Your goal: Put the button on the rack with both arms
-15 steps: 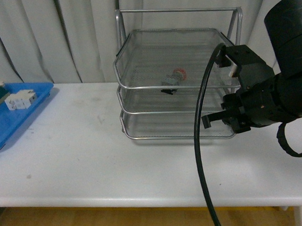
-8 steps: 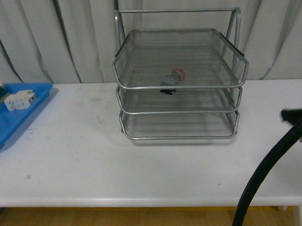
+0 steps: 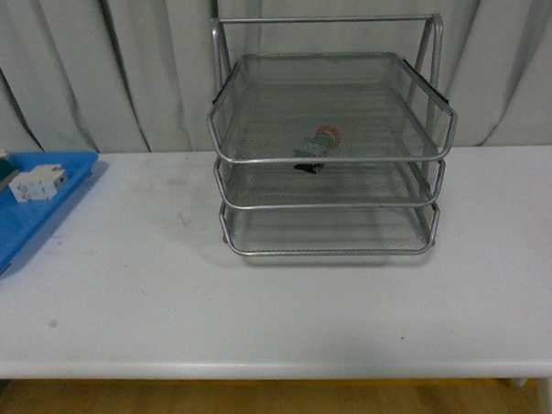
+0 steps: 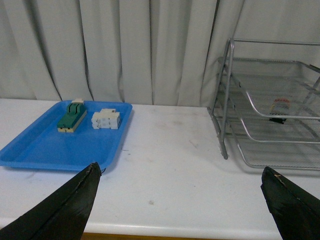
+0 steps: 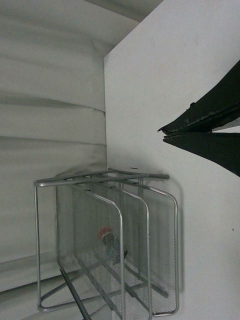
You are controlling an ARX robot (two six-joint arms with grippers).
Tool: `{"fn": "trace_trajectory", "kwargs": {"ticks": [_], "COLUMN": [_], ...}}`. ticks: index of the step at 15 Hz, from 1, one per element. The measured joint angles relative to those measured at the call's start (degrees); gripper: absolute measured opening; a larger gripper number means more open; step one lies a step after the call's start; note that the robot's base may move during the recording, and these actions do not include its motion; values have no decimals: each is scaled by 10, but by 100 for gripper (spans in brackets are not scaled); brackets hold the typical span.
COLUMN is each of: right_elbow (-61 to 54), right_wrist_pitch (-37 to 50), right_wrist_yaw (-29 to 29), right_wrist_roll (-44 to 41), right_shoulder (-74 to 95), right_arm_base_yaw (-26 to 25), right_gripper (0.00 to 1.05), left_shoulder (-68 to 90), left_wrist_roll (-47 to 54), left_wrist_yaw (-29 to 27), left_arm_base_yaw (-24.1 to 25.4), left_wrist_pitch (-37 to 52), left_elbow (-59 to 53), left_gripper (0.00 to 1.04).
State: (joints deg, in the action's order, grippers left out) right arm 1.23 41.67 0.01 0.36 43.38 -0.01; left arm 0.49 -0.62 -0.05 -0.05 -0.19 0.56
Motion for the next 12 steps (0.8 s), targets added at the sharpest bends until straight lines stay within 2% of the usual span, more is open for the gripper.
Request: {"fn": "trace_trajectory", "kwargs": {"ticks": [6, 12], "right_elbow": [-6, -6], "right_wrist_pitch": [-151, -259], "right_wrist_yaw": [0, 0], "right_wrist_roll": [0, 0], "right_shoulder": [-165, -278], "right_arm_base_yaw": [0, 0], "right_gripper": [2, 2], "left_shoulder": [0, 0], "left_wrist_roll": [0, 0], "left_wrist_yaw": [0, 0], "left_arm_base_yaw": [0, 0], "left_wrist_pitch": [0, 0], "left_elbow": [0, 0], "left_gripper": [98, 98]}}
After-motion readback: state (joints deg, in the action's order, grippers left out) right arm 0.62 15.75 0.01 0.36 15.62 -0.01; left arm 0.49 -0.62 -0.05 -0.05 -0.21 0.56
